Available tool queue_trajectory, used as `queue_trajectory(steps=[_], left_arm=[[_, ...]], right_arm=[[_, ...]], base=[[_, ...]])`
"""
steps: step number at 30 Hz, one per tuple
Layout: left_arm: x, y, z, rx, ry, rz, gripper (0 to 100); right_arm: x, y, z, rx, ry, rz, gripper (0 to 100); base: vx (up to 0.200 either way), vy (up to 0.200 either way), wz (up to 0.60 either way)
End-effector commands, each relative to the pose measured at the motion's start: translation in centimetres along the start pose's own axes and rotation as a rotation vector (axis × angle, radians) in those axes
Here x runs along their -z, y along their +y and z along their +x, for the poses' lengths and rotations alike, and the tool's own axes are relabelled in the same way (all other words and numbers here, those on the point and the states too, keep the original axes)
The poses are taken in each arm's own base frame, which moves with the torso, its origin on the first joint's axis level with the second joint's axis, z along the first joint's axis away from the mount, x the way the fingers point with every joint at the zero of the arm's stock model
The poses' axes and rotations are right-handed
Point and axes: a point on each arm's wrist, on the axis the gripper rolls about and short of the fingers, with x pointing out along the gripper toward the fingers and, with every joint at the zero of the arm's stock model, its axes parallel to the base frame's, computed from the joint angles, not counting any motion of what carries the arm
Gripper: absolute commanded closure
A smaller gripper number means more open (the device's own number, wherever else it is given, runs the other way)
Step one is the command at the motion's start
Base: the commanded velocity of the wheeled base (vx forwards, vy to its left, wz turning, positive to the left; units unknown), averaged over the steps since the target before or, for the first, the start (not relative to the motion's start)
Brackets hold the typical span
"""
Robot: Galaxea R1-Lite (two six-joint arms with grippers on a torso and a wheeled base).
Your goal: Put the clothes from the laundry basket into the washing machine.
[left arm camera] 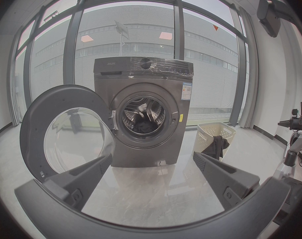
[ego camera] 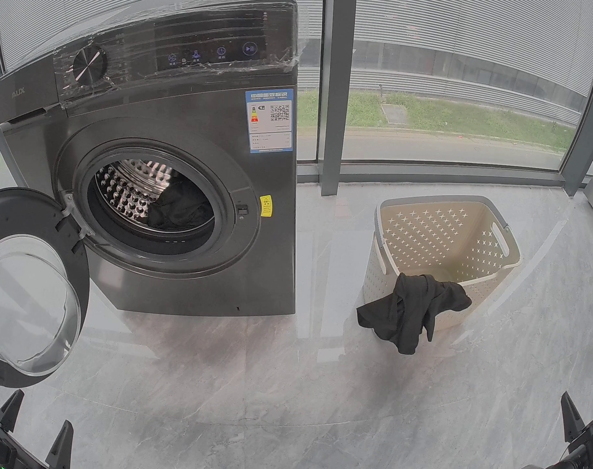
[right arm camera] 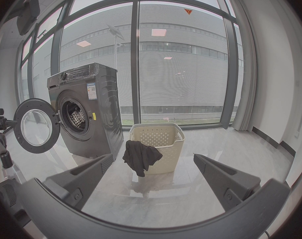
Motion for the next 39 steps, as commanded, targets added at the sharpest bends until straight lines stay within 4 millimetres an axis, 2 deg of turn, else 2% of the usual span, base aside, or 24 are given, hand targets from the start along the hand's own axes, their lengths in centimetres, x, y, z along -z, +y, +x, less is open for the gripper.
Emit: queue_trajectory(steps=[1, 11, 35, 39], left_arm=[[0.44, 0.0, 0.0, 0.002, 0.0, -0.001, 0], [0.44, 0.01, 0.0, -0.001, 0.0, -0.009, 0], [0.48, 0.01, 0.01, -0.004, 0.002, -0.009, 0], [0.48, 0.01, 0.01, -0.004, 0.002, -0.006, 0]], right_arm=[[0.44, 0.0, 0.0, 0.0, 0.0, 0.0, 0], [0.44, 0.0, 0.0, 0.0, 0.0, 0.0, 0], [0.44, 0.0, 0.0, -0.001, 0.0, 0.0, 0], [0.44, 0.0, 0.0, 0.0, 0.0, 0.0, 0]], base=[[0.0, 0.0, 0.0], [0.0, 0.0, 0.0], [0.0, -0.2, 0.0], [0.0, 0.0, 0.0]])
